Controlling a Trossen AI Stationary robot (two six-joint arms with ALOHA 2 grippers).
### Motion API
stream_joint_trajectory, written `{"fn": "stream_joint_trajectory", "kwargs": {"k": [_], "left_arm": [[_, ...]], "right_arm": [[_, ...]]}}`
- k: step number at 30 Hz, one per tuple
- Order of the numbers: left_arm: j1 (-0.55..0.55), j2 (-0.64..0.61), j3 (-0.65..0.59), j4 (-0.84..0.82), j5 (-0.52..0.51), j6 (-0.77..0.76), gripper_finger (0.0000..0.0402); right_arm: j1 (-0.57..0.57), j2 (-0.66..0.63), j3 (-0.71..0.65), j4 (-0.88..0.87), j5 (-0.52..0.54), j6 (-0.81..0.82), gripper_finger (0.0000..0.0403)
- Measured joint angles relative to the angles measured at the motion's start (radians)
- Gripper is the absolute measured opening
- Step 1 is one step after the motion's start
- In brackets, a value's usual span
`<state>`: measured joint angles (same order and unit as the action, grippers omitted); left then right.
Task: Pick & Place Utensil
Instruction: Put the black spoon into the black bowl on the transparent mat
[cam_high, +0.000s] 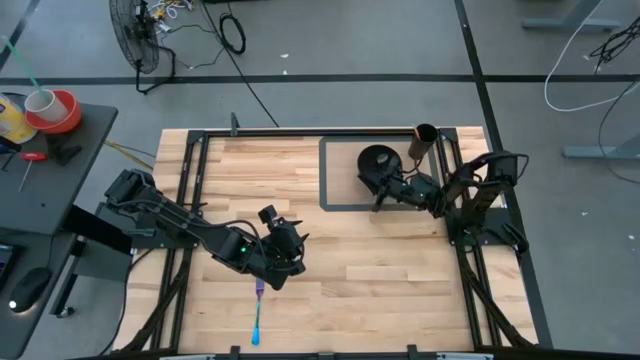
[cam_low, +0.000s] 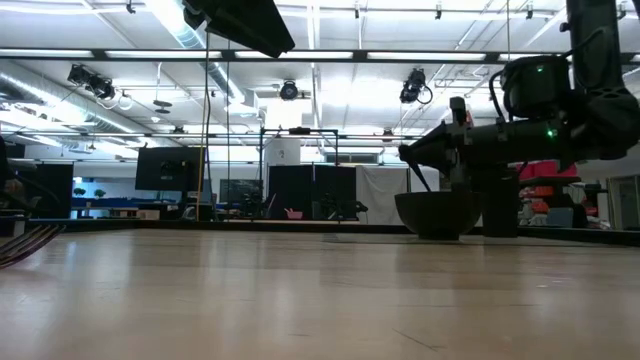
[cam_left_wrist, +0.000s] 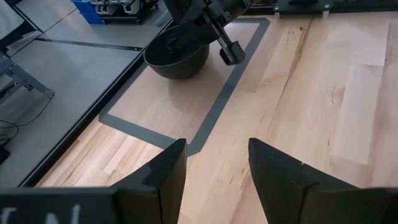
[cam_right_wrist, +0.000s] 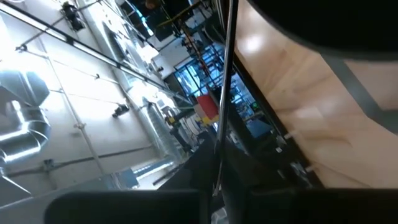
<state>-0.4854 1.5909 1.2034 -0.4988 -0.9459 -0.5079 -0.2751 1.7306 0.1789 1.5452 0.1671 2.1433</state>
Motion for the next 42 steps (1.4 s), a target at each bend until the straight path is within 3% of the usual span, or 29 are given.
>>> {"fn": "stream_joint_trajectory", "kwargs": {"k": [18, 25, 38, 42], "left_arm": [[0.001, 0.000, 0.000, 0.029, 0.000, -0.005, 0.0177], [0.002, 0.000, 0.000, 0.043, 0.001, -0.005, 0.0177], [0.002, 0.000, 0.000, 0.043, 0.247, -0.005, 0.0177], [0.002, 0.000, 0.000, 0.046, 0.262, -0.005, 0.0177]], "right_arm": [[-0.031, 0.000, 0.000, 0.000, -0.002, -0.056, 0.0023], [-0.031, 0.000, 0.000, 0.000, -0.001, 0.015, 0.0023], [-0.031, 0.000, 0.000, 0.014, 0.001, 0.014, 0.0023], [-0.031, 0.000, 0.014, 0.026, 0.001, 0.000, 0.0023]]}}
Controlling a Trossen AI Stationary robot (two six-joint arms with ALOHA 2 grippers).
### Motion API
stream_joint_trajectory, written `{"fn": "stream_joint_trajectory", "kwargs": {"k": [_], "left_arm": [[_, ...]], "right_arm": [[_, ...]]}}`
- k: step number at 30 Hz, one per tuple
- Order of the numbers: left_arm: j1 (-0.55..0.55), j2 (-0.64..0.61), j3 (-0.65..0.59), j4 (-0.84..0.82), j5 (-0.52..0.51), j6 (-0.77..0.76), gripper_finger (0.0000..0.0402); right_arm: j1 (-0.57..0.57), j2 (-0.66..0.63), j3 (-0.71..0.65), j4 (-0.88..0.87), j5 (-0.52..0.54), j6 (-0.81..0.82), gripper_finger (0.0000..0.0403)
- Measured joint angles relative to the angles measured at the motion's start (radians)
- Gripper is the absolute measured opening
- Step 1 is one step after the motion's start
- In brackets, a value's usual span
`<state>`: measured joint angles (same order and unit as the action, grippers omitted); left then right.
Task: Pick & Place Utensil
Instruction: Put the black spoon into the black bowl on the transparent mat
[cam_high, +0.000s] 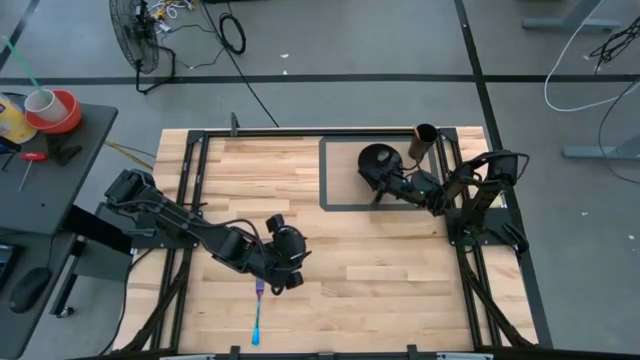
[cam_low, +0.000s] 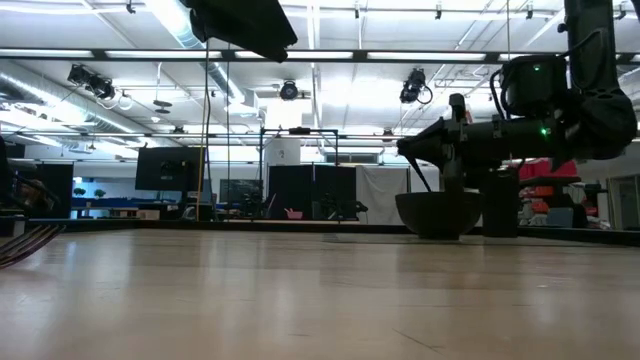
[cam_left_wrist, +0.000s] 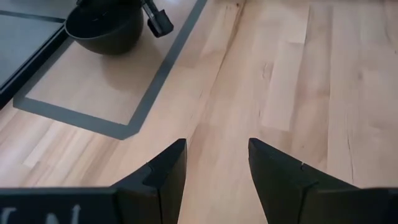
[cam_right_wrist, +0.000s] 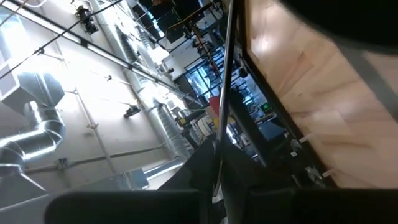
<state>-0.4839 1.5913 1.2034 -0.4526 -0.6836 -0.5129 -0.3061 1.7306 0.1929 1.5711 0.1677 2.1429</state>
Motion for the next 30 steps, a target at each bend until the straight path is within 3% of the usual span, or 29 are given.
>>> {"fn": "stream_joint_trajectory", "kwargs": {"k": [6, 30], "left_arm": [[0.003, 0.000, 0.000, 0.011, 0.000, 0.000, 0.0177], [0.004, 0.000, 0.000, 0.040, 0.001, 0.000, 0.0177]], "right_arm": [[0.017, 0.000, 0.045, -0.022, 0.034, -0.004, 0.0023], [0.043, -0.001, 0.053, -0.149, 0.006, 0.026, 0.0023]]}}
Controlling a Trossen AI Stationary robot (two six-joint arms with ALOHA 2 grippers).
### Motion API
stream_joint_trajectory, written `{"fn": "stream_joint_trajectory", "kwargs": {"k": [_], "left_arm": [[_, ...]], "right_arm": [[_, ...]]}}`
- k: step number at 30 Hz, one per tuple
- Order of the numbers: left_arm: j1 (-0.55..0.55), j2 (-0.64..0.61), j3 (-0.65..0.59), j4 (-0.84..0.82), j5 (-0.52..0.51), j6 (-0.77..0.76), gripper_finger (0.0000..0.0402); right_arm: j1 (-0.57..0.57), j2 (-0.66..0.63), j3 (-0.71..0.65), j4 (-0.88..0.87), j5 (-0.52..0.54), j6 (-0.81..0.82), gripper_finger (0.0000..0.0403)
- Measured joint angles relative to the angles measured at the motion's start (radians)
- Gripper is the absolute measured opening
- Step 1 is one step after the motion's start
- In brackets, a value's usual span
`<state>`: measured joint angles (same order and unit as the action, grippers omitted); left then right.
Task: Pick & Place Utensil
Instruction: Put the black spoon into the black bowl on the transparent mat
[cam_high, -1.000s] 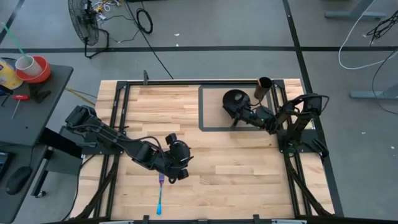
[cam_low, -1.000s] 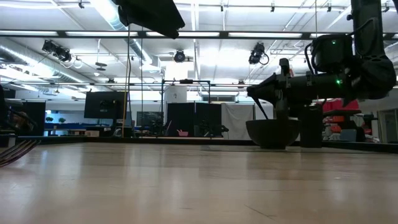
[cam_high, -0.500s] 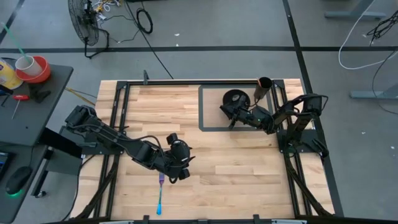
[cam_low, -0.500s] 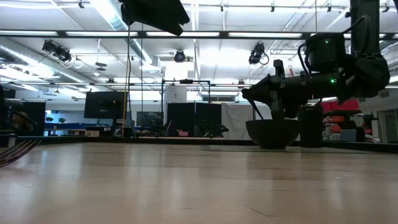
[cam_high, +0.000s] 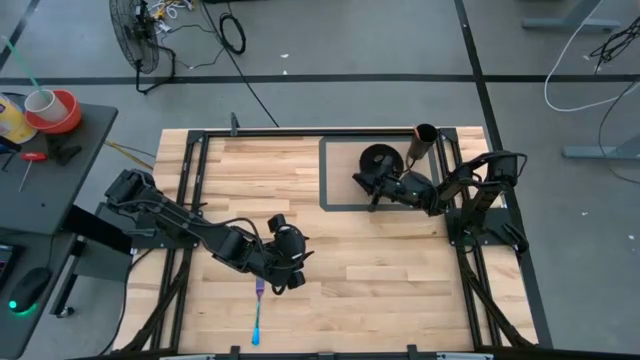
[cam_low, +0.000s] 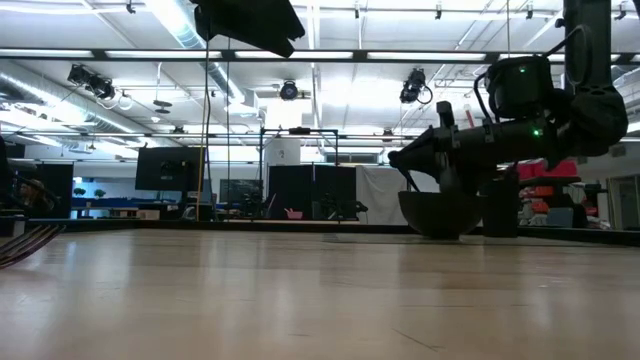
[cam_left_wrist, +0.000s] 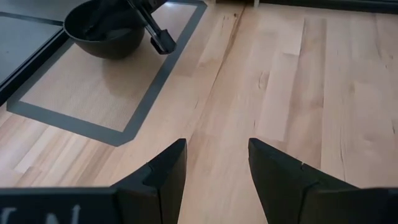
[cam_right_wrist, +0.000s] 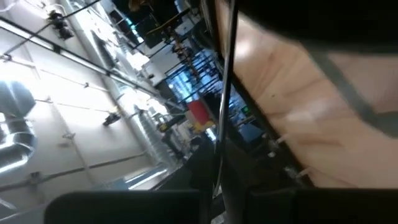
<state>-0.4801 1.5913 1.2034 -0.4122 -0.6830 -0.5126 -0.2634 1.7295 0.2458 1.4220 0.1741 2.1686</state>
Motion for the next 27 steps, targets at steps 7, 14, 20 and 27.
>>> {"fn": "stream_joint_trajectory", "kwargs": {"k": [7, 14, 20, 27], "left_arm": [[0.000, 0.000, 0.000, 0.000, 0.000, 0.000, 0.0177], [0.000, 0.000, 0.000, 0.000, 0.000, 0.000, 0.0177], [0.000, 0.000, 0.000, 0.000, 0.000, 0.000, 0.0177], [0.000, 0.000, 0.000, 0.000, 0.000, 0.000, 0.0177]], "right_arm": [[0.000, 0.000, 0.000, 0.003, -0.007, -0.073, 0.0023], [0.033, 0.000, 0.000, 0.001, 0.055, -0.082, 0.0023], [0.083, -0.004, 0.000, -0.002, 0.155, -0.067, 0.0023], [0.104, -0.061, 0.000, -0.013, 0.239, -0.070, 0.0023]]}}
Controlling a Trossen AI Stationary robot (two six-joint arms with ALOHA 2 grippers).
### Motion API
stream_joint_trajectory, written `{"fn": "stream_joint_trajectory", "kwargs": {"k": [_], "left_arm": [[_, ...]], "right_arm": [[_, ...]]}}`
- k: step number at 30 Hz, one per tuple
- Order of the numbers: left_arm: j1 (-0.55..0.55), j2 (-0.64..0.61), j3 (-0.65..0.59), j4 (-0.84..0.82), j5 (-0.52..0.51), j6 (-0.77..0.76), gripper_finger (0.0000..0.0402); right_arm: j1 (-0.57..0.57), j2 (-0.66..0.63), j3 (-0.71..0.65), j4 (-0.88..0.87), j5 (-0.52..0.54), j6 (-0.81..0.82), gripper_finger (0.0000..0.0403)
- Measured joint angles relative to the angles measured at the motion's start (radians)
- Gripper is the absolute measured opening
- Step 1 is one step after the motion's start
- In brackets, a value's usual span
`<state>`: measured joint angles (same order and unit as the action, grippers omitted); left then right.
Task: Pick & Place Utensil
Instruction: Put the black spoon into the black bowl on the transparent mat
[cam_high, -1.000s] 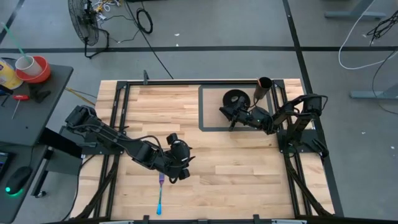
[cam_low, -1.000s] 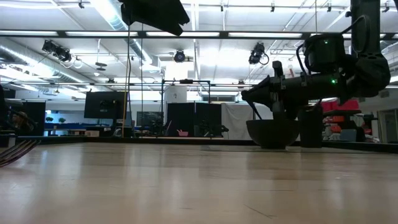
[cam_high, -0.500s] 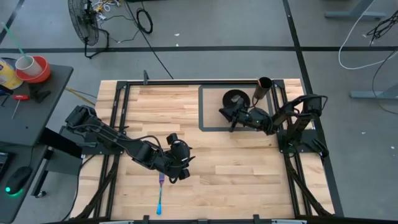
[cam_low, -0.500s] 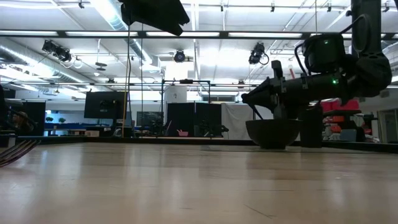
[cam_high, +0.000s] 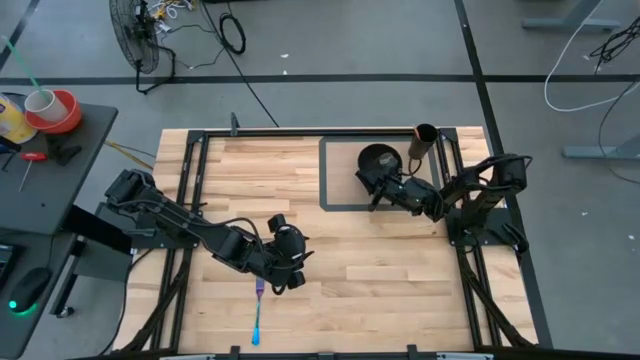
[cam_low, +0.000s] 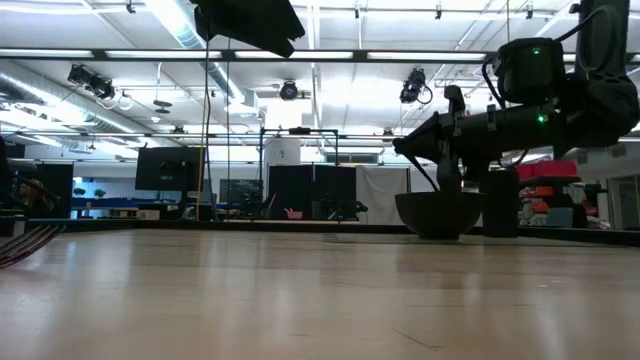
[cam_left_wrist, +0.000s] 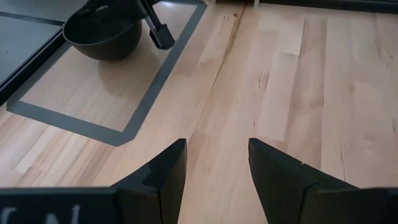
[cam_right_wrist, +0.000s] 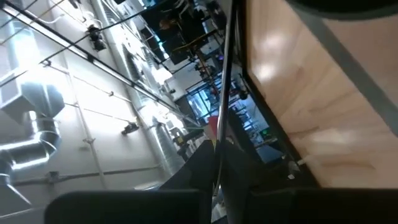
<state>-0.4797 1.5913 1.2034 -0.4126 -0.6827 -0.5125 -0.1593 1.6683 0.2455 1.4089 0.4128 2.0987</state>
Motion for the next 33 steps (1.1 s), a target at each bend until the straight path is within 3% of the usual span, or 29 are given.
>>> {"fn": "stream_joint_trajectory", "kwargs": {"k": [6, 18, 33], "left_arm": [[0.000, 0.000, 0.000, 0.000, 0.000, 0.000, 0.0177], [0.000, 0.000, 0.000, 0.000, 0.000, 0.000, 0.0177], [0.000, 0.000, 0.000, 0.000, 0.000, 0.000, 0.0177]], "right_arm": [[0.010, -0.068, 0.000, -0.163, -0.002, 0.106, 0.0023], [-0.008, -0.146, 0.000, -0.358, -0.037, 0.149, 0.0023], [-0.028, -0.146, 0.000, -0.354, -0.029, 0.087, 0.0023]]}}
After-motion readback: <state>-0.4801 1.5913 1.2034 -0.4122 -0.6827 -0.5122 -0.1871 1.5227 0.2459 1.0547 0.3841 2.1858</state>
